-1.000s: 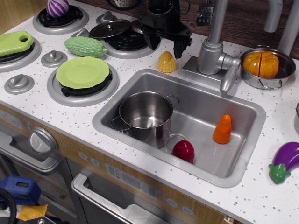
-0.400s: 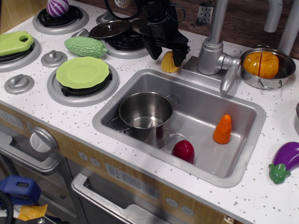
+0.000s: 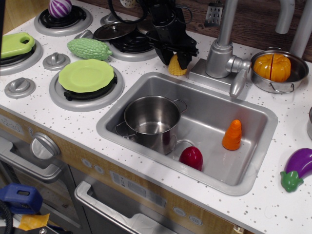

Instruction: Put corn in pot which is in sink

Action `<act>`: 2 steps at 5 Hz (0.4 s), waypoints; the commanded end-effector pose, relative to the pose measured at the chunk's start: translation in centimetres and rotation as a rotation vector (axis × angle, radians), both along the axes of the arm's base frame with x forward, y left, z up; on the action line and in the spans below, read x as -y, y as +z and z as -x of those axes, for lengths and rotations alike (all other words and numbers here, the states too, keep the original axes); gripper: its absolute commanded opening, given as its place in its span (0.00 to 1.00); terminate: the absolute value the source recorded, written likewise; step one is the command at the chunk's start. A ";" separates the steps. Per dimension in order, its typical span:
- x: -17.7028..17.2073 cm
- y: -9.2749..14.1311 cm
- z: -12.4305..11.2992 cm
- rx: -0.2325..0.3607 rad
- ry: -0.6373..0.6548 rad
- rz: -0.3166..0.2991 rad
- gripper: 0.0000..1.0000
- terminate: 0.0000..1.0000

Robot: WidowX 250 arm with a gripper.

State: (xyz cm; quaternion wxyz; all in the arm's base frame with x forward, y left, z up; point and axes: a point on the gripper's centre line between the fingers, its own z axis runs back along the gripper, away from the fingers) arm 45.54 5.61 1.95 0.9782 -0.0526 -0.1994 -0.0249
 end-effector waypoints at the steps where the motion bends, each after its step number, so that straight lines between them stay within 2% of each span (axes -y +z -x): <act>1: -0.2 2.3 -0.1 0.046 0.034 -0.027 0.00 0.00; 2: -0.4 4.3 0.8 0.024 0.060 -0.084 0.00 0.00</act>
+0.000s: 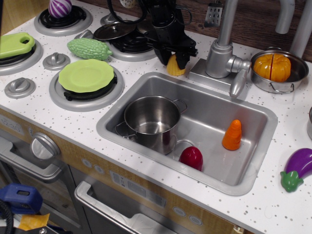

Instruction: Put corn in pot which is in sink

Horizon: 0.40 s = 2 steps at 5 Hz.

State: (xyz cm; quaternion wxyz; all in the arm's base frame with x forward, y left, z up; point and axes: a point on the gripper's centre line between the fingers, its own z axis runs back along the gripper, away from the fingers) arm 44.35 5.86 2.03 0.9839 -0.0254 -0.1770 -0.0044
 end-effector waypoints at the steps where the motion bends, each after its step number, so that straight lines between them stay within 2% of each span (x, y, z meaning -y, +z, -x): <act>1: -0.3 6.0 1.1 0.041 0.038 -0.063 0.00 0.00; 2: -0.1 7.2 3.2 0.008 0.094 -0.064 0.00 0.00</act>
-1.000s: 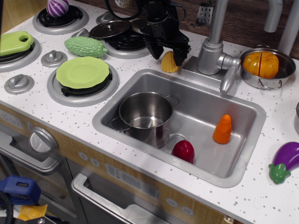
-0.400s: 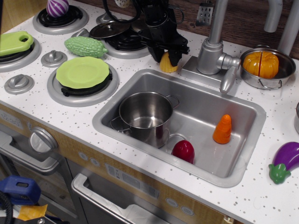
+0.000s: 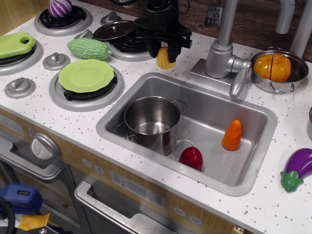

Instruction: Put corn in pot which is in sink

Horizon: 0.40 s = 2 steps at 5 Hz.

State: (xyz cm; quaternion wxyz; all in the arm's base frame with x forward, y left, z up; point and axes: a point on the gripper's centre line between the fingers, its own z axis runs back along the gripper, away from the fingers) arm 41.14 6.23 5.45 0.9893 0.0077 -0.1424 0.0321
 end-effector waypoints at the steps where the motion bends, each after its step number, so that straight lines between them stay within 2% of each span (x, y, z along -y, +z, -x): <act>1: 0.4 3.7 1.9 0.069 0.066 -0.016 0.00 0.00; 2: 0.4 3.0 3.4 0.069 0.110 -0.002 0.00 0.00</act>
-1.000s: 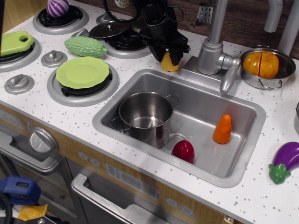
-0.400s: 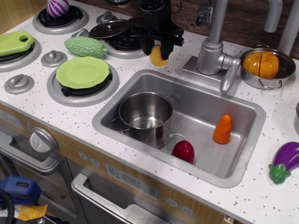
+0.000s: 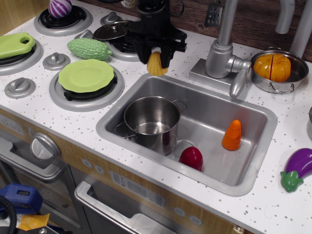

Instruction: Put corn in pot which is in sink

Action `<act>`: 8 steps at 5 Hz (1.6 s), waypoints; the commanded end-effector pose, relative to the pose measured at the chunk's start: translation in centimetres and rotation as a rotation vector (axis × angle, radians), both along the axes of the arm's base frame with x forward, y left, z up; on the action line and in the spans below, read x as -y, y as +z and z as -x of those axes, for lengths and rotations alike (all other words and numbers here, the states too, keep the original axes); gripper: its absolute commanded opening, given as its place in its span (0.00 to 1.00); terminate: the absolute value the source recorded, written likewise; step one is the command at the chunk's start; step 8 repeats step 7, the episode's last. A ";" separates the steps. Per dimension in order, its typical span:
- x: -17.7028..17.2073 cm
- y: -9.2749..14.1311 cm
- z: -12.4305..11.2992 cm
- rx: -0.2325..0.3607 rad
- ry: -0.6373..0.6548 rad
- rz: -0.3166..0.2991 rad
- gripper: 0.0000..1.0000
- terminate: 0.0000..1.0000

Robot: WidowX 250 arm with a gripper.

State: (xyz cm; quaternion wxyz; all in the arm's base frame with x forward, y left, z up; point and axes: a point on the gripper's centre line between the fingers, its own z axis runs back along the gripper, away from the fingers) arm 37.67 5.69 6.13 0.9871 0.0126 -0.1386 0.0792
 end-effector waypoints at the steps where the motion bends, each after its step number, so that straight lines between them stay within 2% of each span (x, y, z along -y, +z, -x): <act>1: -0.1 1.1 1.1 0.078 0.054 0.021 0.00 0.00; 2: -0.1 -0.5 1.8 0.092 0.080 0.057 0.00 0.00; 3: 0.2 -0.8 2.5 0.088 0.104 0.062 0.00 0.00; 4: 0.7 -1.1 3.1 0.075 0.141 0.061 1.00 0.00; 6: 0.7 -1.1 3.1 0.075 0.141 0.061 1.00 0.00; 7: 0.7 -1.1 3.1 0.075 0.141 0.061 1.00 1.00; 8: 0.7 -1.1 3.1 0.075 0.141 0.061 1.00 1.00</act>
